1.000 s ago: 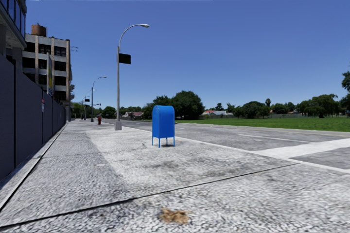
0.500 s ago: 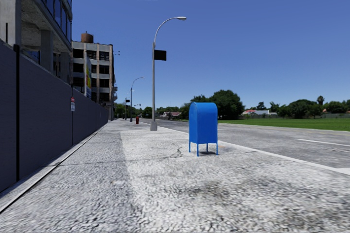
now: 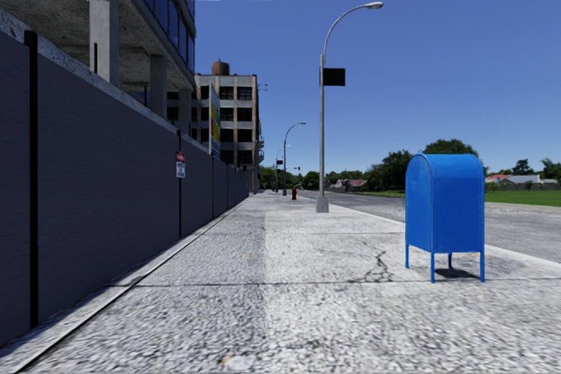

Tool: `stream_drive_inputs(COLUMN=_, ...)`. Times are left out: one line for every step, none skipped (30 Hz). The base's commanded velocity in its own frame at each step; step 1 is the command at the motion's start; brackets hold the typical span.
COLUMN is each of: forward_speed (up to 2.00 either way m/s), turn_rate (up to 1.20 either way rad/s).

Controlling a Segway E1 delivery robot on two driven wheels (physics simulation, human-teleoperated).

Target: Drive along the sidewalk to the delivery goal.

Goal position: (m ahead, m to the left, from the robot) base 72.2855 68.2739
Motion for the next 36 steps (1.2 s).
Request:
stream_drive_inputs(forward_speed=2.0, turn_rate=0.0)
stream_drive_inputs(forward_speed=2.0, turn_rate=0.0)
stream_drive_inputs(forward_speed=2.0, turn_rate=0.0)
stream_drive_inputs(forward_speed=2.0, turn_rate=0.0)
stream_drive_inputs(forward_speed=2.0, turn_rate=0.0)
stream_drive_inputs(forward_speed=2.0, turn_rate=0.0)
stream_drive_inputs(forward_speed=2.0, turn_rate=0.0)
stream_drive_inputs(forward_speed=2.0, turn_rate=0.0)
stream_drive_inputs(forward_speed=2.0, turn_rate=0.0)
stream_drive_inputs(forward_speed=2.0, turn_rate=0.0)
stream_drive_inputs(forward_speed=2.0, turn_rate=0.0)
stream_drive_inputs(forward_speed=2.0, turn_rate=0.0)
stream_drive_inputs(forward_speed=2.0, turn_rate=0.0)
stream_drive_inputs(forward_speed=2.0, turn_rate=0.0)
stream_drive_inputs(forward_speed=2.0, turn_rate=0.0)
stream_drive_inputs(forward_speed=2.0, turn_rate=0.0)
stream_drive_inputs(forward_speed=2.0, turn_rate=0.0)
stream_drive_inputs(forward_speed=2.0, turn_rate=0.0)
stream_drive_inputs(forward_speed=2.0, turn_rate=0.0)
stream_drive_inputs(forward_speed=2.0, turn_rate=0.0)
stream_drive_inputs(forward_speed=2.0, turn_rate=0.0)
stream_drive_inputs(forward_speed=2.0, turn_rate=0.0)
stream_drive_inputs(forward_speed=2.0, turn_rate=0.0)
stream_drive_inputs(forward_speed=2.0, turn_rate=0.0)
stream_drive_inputs(forward_speed=2.0, turn_rate=0.0)
stream_drive_inputs(forward_speed=2.0, turn_rate=0.0)
stream_drive_inputs(forward_speed=2.0, turn_rate=0.0)
stream_drive_inputs(forward_speed=2.0, turn_rate=0.0)
stream_drive_inputs(forward_speed=2.0, turn_rate=0.07)
stream_drive_inputs(forward_speed=2.0, turn_rate=0.15)
stream_drive_inputs(forward_speed=2.0, turn_rate=0.15)
stream_drive_inputs(forward_speed=2.0, turn_rate=0.19)
stream_drive_inputs(forward_speed=2.0, turn_rate=0.22)
stream_drive_inputs(forward_speed=2.0, turn_rate=0.2)
stream_drive_inputs(forward_speed=2.0, turn_rate=0.2)
stream_drive_inputs(forward_speed=2.0, turn_rate=0.03)
